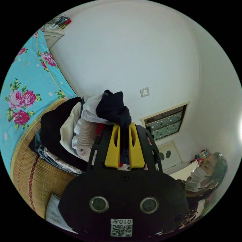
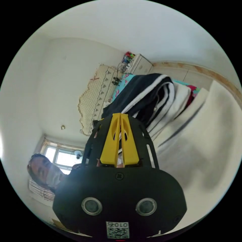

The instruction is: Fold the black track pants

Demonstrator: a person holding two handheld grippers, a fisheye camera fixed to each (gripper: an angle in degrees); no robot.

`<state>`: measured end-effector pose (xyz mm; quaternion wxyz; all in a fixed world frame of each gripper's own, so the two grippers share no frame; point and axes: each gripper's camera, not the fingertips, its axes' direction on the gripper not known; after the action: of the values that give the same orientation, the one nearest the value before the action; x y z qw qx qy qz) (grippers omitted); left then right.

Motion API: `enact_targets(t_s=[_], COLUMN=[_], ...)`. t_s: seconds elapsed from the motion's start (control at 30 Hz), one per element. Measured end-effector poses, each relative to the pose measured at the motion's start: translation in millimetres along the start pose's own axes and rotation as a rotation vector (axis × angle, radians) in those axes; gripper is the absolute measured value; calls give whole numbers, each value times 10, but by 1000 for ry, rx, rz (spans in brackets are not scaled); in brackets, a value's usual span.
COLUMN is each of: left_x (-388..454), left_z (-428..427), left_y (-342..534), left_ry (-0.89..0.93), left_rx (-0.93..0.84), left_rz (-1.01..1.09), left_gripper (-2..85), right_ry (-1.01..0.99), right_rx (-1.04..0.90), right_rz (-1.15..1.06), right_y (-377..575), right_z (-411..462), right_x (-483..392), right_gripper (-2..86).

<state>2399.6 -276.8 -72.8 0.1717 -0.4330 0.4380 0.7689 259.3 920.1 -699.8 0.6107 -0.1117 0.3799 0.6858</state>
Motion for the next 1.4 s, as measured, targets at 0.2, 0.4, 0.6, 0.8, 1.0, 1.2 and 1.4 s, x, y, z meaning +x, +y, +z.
enact_targets(t_s=[0.2,0.4,0.6,0.8,1.0,1.2,1.4], left_x=[-83,-18,-51,-82,-75,-31,-12], left_z=[-4,-67,-104,-181,-197,-253,-253], left_y=[44,55,66,126,182,269,338], left_ry=[66,36,56,69,80,65,75], left_rx=[15,4,-8,-12,-8,-7,-5], left_rz=[-26,-14,-11,-25,-24,-24,-21], left_gripper=[63,63,62,62,62,62,61], right_ry=[-104,-19,9,66,-96,73,95], right_rx=[-28,-119,-125,-53,-71,-81,-17], right_rz=[38,61,89,18,30,61,75], right_y=[175,55,16,147,191,169,232], right_z=[200,562,734,569,555,672,565], right_x=[74,-142,-199,-479,-645,-861,-1020], right_gripper=[95,104,75,39,82,100,94])
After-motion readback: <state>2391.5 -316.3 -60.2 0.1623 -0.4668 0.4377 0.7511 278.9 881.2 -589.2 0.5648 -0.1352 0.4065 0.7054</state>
